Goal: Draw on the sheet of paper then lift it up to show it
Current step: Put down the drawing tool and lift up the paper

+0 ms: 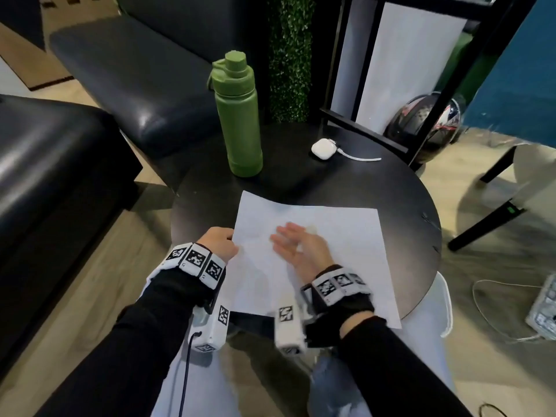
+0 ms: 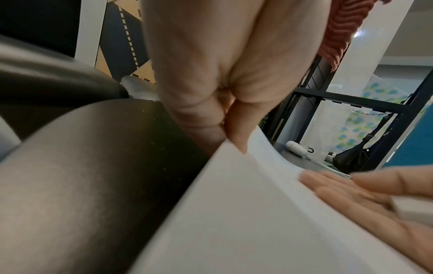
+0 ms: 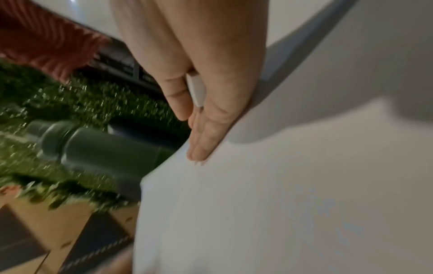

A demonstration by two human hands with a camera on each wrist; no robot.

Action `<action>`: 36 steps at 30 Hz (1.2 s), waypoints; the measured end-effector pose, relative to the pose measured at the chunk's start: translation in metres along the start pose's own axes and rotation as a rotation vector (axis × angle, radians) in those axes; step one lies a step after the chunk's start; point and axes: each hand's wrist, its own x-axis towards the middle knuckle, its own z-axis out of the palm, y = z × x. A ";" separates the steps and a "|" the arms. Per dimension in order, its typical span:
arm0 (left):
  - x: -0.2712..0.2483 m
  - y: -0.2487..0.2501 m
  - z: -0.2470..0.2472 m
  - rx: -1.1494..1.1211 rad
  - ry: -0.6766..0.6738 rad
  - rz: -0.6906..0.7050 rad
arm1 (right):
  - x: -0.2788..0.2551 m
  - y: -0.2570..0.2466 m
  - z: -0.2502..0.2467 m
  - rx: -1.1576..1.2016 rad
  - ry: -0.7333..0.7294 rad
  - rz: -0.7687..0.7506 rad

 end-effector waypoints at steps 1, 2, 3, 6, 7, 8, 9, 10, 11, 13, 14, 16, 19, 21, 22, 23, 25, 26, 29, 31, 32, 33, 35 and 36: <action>0.000 0.000 0.000 0.008 -0.007 -0.006 | 0.005 -0.013 -0.012 0.085 0.099 -0.085; 0.000 0.001 0.000 0.008 -0.017 -0.008 | 0.010 -0.027 -0.025 0.177 0.190 -0.178; -0.001 0.001 0.000 -0.002 -0.026 -0.009 | 0.014 -0.040 -0.037 0.240 0.254 -0.271; -0.001 -0.001 0.000 -0.038 -0.039 -0.010 | 0.004 -0.061 -0.044 0.040 0.425 -0.412; -0.001 -0.001 0.000 -0.042 -0.036 -0.011 | 0.000 -0.056 -0.033 -0.019 0.406 -0.405; 0.000 -0.002 0.000 -0.047 -0.032 -0.013 | -0.003 -0.046 -0.019 -0.012 0.313 -0.386; 0.001 -0.003 0.000 -0.055 -0.028 -0.017 | -0.004 -0.033 -0.002 0.017 0.172 -0.324; 0.001 -0.003 0.001 -0.065 -0.025 -0.020 | -0.005 -0.020 0.015 -0.006 0.017 -0.243; 0.001 -0.004 0.001 -0.081 -0.023 -0.018 | -0.008 -0.006 0.031 -0.079 -0.125 -0.141; 0.001 -0.005 0.002 -0.114 -0.014 -0.012 | -0.007 0.015 0.052 -0.207 -0.256 0.028; 0.002 -0.006 0.002 -0.121 -0.010 -0.016 | -0.003 0.018 0.055 -0.222 -0.248 0.070; 0.003 -0.006 0.002 -0.126 -0.009 -0.036 | 0.012 0.016 0.051 -0.145 -0.207 0.078; 0.005 -0.006 0.000 -0.121 -0.023 -0.048 | 0.037 -0.008 0.022 0.062 -0.035 -0.022; 0.004 -0.006 -0.001 -0.108 -0.031 -0.044 | 0.045 -0.027 -0.006 0.179 0.086 -0.135; 0.003 -0.006 -0.001 -0.102 -0.030 -0.040 | 0.047 -0.038 -0.022 0.221 0.137 -0.191; 0.003 -0.005 0.000 -0.092 -0.028 -0.034 | 0.047 -0.048 -0.037 0.237 0.180 -0.251; 0.002 -0.005 0.001 -0.092 -0.018 -0.029 | 0.045 -0.069 -0.065 0.260 0.217 -0.346; 0.001 -0.003 0.001 -0.100 -0.015 -0.027 | 0.041 -0.078 -0.074 0.205 0.260 -0.388; 0.001 -0.003 0.001 -0.095 -0.017 -0.031 | 0.016 -0.086 -0.069 -0.220 0.527 -0.475; 0.002 -0.003 -0.001 -0.085 -0.023 -0.037 | 0.002 -0.065 -0.042 -0.293 0.410 -0.465; 0.003 -0.004 -0.002 -0.078 -0.024 -0.040 | -0.003 -0.048 -0.027 -0.246 0.265 -0.407; 0.004 -0.004 -0.002 -0.071 -0.026 -0.044 | -0.010 -0.029 -0.010 -0.213 0.115 -0.314; 0.004 -0.005 -0.002 -0.053 -0.026 -0.043 | -0.027 0.007 0.016 -0.202 -0.090 -0.130; 0.003 -0.004 -0.002 -0.048 -0.029 -0.044 | -0.032 0.021 0.023 -0.204 -0.130 -0.065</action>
